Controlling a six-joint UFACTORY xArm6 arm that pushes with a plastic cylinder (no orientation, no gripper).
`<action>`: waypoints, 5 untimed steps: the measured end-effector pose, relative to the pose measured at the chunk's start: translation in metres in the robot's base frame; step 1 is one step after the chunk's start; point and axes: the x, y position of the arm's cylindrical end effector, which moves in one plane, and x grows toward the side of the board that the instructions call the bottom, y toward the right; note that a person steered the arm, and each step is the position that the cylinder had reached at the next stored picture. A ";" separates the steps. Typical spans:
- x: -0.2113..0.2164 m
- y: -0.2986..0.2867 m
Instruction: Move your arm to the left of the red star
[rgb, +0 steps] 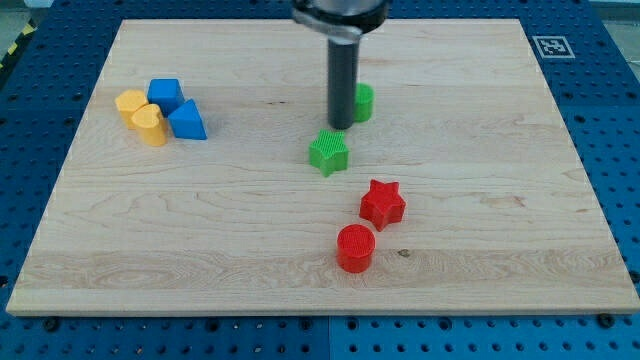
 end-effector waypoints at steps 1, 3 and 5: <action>0.003 0.052; 0.078 0.111; 0.184 0.106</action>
